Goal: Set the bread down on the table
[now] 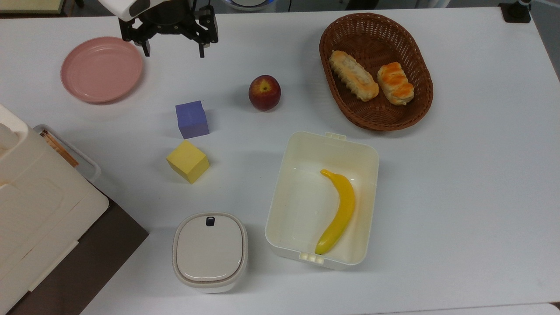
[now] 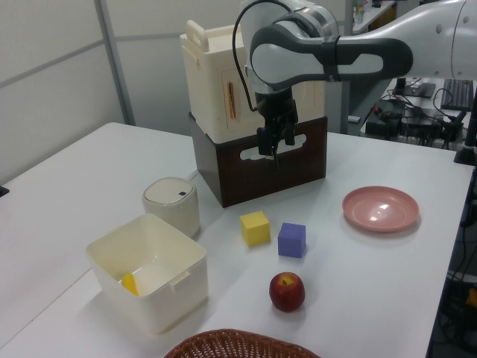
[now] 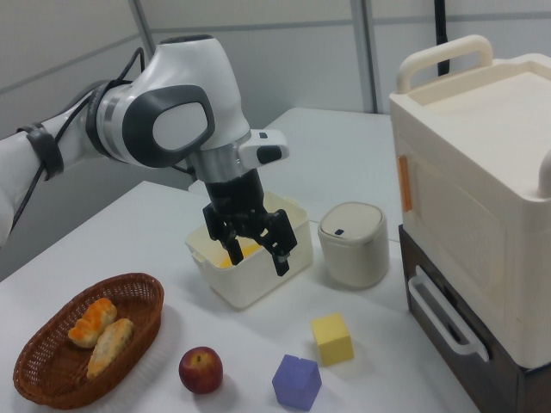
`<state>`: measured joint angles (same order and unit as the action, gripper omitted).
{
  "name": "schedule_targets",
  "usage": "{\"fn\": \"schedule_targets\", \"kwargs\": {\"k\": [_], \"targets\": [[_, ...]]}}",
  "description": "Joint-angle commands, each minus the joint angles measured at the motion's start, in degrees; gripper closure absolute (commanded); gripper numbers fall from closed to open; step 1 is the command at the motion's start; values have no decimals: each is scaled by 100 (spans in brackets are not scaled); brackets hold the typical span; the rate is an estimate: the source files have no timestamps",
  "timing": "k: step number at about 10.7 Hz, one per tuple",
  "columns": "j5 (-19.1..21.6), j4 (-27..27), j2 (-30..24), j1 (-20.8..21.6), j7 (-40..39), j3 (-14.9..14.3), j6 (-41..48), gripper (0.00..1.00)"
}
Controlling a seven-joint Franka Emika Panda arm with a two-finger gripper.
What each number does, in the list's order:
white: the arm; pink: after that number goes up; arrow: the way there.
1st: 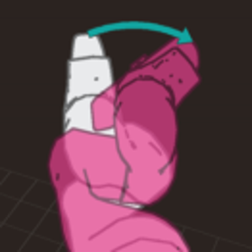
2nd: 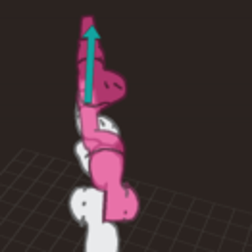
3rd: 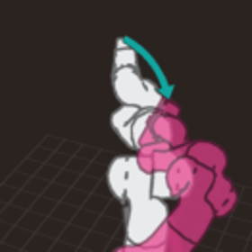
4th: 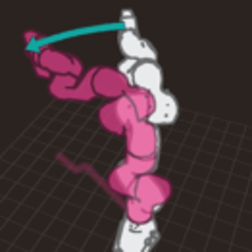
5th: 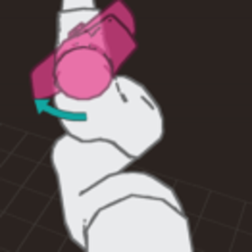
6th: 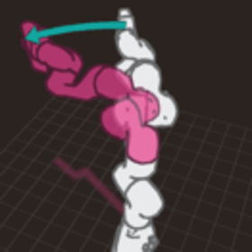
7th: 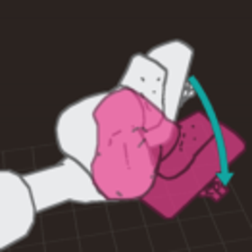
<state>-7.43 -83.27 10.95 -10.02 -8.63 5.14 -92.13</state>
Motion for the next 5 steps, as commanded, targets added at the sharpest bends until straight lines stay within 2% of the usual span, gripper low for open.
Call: {"fn": "schedule_targets", "kwargs": {"k": [1,5], "targets": [[23,-154,-57,123,-60,13,-95,0],[14,-303,-5,176,-69,22,-95,0]]}}
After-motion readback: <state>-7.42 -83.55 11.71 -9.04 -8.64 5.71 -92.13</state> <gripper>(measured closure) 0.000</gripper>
